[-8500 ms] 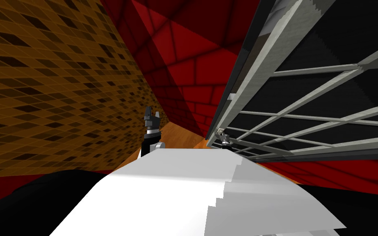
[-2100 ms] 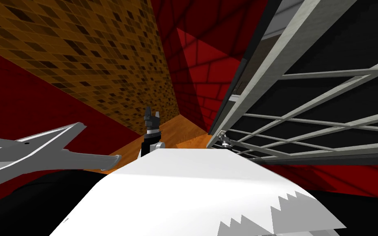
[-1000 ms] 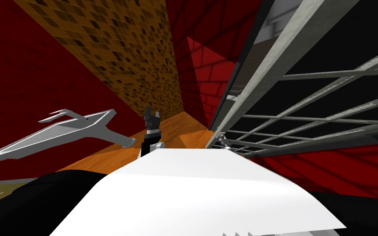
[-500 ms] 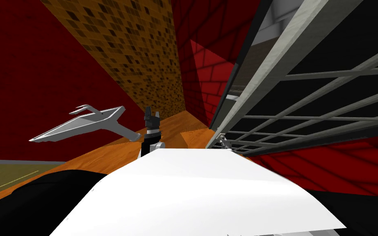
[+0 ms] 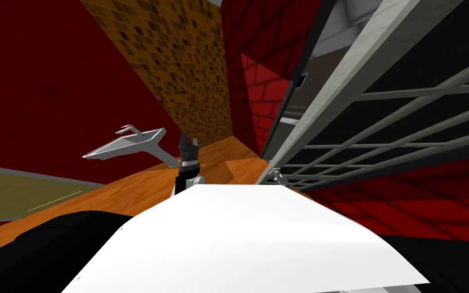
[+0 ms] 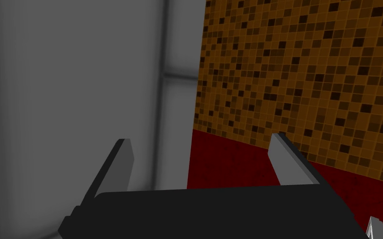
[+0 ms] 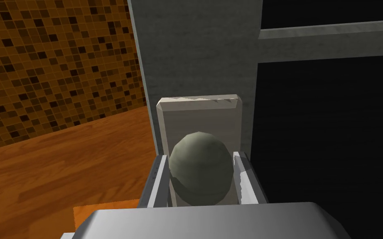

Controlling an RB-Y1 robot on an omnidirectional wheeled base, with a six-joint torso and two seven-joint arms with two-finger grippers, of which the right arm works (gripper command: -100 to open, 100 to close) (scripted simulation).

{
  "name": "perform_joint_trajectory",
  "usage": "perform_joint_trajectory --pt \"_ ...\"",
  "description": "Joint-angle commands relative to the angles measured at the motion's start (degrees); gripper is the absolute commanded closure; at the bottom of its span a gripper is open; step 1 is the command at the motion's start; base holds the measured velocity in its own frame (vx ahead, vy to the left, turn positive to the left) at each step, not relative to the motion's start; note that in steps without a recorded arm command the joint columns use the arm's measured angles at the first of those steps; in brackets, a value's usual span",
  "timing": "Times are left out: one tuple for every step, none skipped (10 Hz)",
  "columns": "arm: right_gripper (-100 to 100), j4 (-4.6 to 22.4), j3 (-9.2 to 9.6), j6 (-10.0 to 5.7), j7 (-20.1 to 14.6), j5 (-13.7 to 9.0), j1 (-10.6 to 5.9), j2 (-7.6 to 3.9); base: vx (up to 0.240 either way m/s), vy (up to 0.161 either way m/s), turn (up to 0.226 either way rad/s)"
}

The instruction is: Pull the door open

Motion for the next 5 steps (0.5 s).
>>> perform_joint_trajectory --pt "100 -0.2 0.53 -1.38 -0.8 0.2 0.64 -0.91 -0.186 -0.053 0.087" --pt "100 -0.2 0.44 -0.64 -0.3 0.2 0.43 -0.39 -0.084 -0.021 0.025" --pt "100 0.4 1.0 -1.71 -0.9 0.5 0.7 -0.71 -0.147 -0.02 0.148" --pt "100 0.6 1.11 -2.0 -1.1 0.5 0.74 -0.81 -0.207 -0.041 0.133" --pt "100 0.9 1.34 -2.62 -1.4 0.7 0.82 -1.03 -0.21 -0.059 0.123"
